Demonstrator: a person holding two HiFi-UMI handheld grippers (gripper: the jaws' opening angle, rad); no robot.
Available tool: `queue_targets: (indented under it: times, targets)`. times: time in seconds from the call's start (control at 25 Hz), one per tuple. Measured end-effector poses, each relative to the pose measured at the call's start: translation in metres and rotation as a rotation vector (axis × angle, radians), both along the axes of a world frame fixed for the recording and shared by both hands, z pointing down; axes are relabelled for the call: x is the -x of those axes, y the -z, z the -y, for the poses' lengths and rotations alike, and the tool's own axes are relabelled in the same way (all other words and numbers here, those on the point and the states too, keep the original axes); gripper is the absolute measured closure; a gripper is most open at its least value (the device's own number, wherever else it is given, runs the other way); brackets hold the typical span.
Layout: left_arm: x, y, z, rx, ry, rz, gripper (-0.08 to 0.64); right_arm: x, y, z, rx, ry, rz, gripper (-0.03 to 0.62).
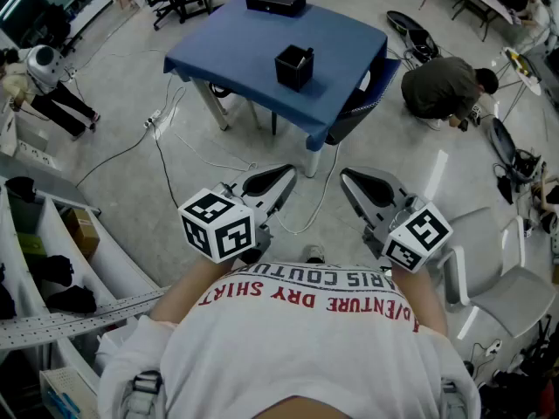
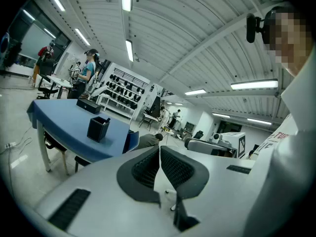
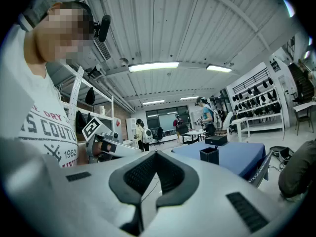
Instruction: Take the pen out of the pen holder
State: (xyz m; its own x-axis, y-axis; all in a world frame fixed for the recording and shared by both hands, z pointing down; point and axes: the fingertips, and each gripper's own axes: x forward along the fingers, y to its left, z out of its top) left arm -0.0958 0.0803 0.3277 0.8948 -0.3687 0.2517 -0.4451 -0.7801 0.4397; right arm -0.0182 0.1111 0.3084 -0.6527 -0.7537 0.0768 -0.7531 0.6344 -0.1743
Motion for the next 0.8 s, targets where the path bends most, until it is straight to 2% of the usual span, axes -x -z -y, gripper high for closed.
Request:
queue_targets:
  times: [0.6, 0.64, 0.68, 0.72, 0.8]
  targets:
    - [-0.023, -0.005, 0.008, 0.004, 0.045, 0.009, 0.528, -0.026, -0.004, 0.015, 0.003, 0.027, 0.039, 0.554]
    - [-0.025, -0.005, 0.009, 0.004, 0.048, 0.01, 0.528, -0.028, -0.004, 0.017, 0.007, 0.031, 0.042, 0.517]
    - [-0.027, -0.005, 0.011, 0.002, 0.051, 0.01, 0.528, -0.03, -0.005, 0.02, 0.01, 0.036, 0.044, 0.426]
    - [-0.028, -0.004, 0.013, 0.0, 0.055, 0.011, 0.528, -0.032, -0.005, 0.023, 0.011, 0.04, 0.045, 0.375]
    - [-0.032, -0.003, 0.017, -0.004, 0.065, 0.011, 0.528, -0.037, -0.004, 0.03, 0.005, 0.04, 0.037, 0.332]
